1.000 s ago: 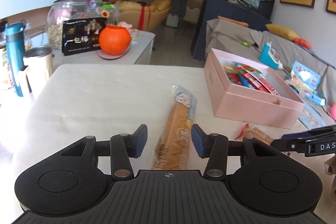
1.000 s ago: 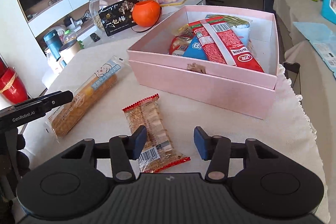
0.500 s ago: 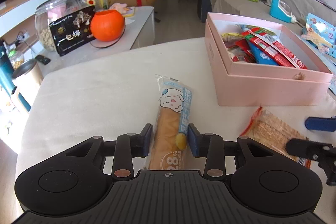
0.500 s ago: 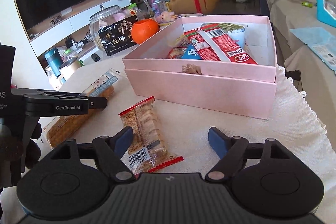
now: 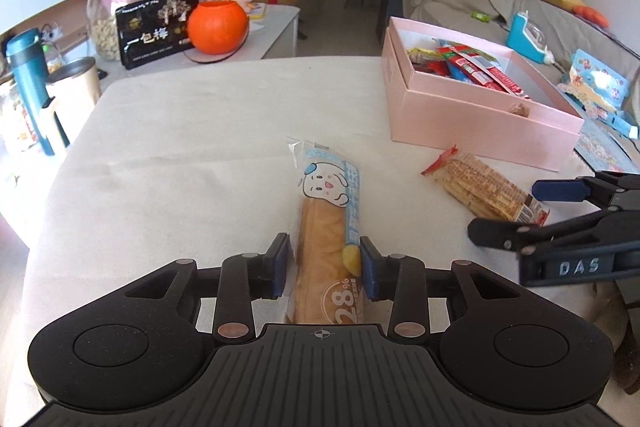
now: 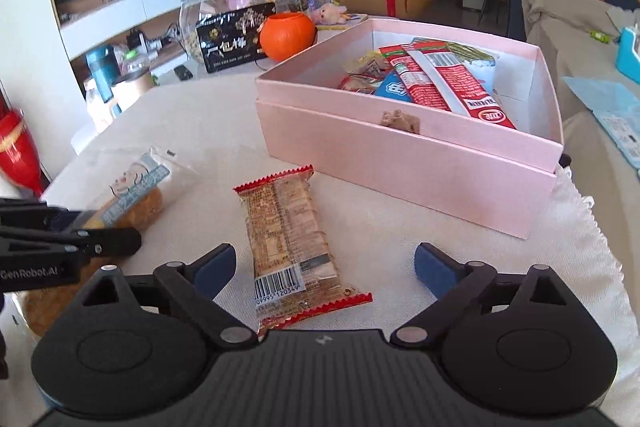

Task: Organize snacks
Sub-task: 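Grasp the brown biscuit packet with right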

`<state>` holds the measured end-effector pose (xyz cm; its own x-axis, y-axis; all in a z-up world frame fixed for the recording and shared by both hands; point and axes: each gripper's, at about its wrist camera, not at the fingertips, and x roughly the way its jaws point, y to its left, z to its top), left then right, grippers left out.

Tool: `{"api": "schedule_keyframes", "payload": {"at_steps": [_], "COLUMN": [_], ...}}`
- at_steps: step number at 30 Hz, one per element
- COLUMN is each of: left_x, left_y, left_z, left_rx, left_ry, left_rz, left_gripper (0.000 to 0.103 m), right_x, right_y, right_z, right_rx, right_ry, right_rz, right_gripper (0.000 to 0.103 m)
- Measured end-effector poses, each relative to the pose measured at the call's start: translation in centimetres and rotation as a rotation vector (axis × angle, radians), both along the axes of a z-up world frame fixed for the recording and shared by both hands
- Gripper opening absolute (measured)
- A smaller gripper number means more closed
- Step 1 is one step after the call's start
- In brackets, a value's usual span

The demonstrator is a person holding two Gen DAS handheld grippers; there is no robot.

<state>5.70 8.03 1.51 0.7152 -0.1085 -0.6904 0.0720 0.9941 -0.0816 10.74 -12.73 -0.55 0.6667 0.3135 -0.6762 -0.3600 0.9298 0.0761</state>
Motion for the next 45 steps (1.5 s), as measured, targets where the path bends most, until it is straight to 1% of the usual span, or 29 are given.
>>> {"api": "schedule_keyframes", "payload": {"at_steps": [1, 2, 4, 6, 7, 9, 10, 13, 15, 18, 19, 20, 21, 22, 23, 24, 26, 28, 30, 34, 38, 45], "left_x": [0.1, 0.2, 0.2, 0.0, -0.2, -0.4, -0.5, -0.5, -0.5, -0.7, -0.8, -0.9, -1.0, -1.0, -1.1, -1.2, -1.3, -1.6, -1.8, -2.1, -2.7, -3.1], "left_y": [-0.1, -0.2, -0.5, -0.7, -0.7, -0.8, -0.8, -0.8, -0.7, -0.3, -0.2, 0.0, 0.1, 0.2, 0.2, 0.2, -0.2, -0.8, -1.4, -2.3, -3.4, -3.8], "left_z": [0.0, 0.0, -0.1, -0.2, -0.3, -0.5, -0.5, -0.5, -0.5, -0.4, -0.4, -0.4, -0.3, -0.3, -0.2, -0.2, -0.3, -0.3, -0.2, 0.3, 0.5, 0.4], "left_rx": [0.002, 0.008, 0.02, 0.033, 0.037, 0.039, 0.037, 0.034, 0.026, 0.011, 0.004, -0.007, -0.018, -0.028, -0.034, -0.034, -0.006, 0.027, 0.041, -0.001, -0.047, -0.066], "left_ry": [-0.003, -0.005, -0.009, -0.019, -0.028, -0.042, -0.045, -0.046, -0.042, -0.04, -0.04, -0.037, -0.032, -0.026, -0.022, -0.021, -0.027, -0.033, -0.024, 0.025, 0.065, 0.076], "left_rz": [-0.003, -0.006, -0.013, -0.019, -0.019, -0.011, -0.006, 0.002, -0.003, -0.019, -0.023, -0.025, -0.023, -0.022, -0.02, -0.021, -0.03, -0.034, -0.037, -0.1, -0.168, -0.177], "left_gripper": [0.042, 0.042, 0.043, 0.043, 0.043, 0.043, 0.043, 0.043, 0.044, 0.044, 0.044, 0.044, 0.044, 0.044, 0.044, 0.044, 0.043, 0.043, 0.043, 0.043, 0.043, 0.043], "right_x": [-0.1, -0.3, 0.0, 0.5, 0.5, 0.5, 0.6, 1.7, 2.0, 1.6, 1.2, 0.8, 0.4, 0.0, -0.6, -1.0, -1.8, -2.5, -3.0, -3.3, -3.4, -3.8], "right_y": [0.8, 1.2, 1.1, 0.5, 0.5, 1.2, 1.4, 1.6, 1.8, 2.1, 2.1, 2.0, 2.0, 1.9, 1.8, 1.7, 1.1, 0.2, -0.8, -2.1, -2.7, -2.6], "right_z": [-0.1, -0.1, -0.2, -0.1, -0.1, -0.2, -0.1, 0.1, 0.2, 0.1, 0.2, 0.4, 0.7, 0.9, 1.1, 1.3, 1.4, 1.4, 1.3, 1.2, 1.3, 1.3], "right_rx": [-0.051, -0.078, -0.064, -0.034, -0.032, -0.079, -0.086, -0.068, -0.057, -0.065, -0.063, -0.062, -0.063, -0.065, -0.069, -0.071, -0.071, -0.06, -0.046, -0.033, -0.029, -0.048], "right_ry": [-0.005, -0.016, 0.004, 0.023, 0.028, 0.028, 0.028, 0.055, 0.048, 0.005, -0.002, -0.006, -0.006, -0.001, 0.009, 0.018, 0.032, 0.034, 0.029, 0.033, 0.053, 0.051], "right_rz": [0.005, 0.007, 0.003, 0.003, -0.001, 0.0, 0.002, -0.007, -0.03, -0.035, -0.027, -0.015, 0.003, 0.022, 0.046, 0.058, 0.057, 0.033, -0.005, -0.058, -0.068, -0.048], "right_gripper": [0.098, 0.1, 0.103, 0.103, 0.103, 0.103, 0.103, 0.103, 0.102, 0.091, 0.083, 0.071, 0.064, 0.049, 0.04, 0.04, 0.04, 0.039, 0.039, 0.039, 0.039, 0.042]}}
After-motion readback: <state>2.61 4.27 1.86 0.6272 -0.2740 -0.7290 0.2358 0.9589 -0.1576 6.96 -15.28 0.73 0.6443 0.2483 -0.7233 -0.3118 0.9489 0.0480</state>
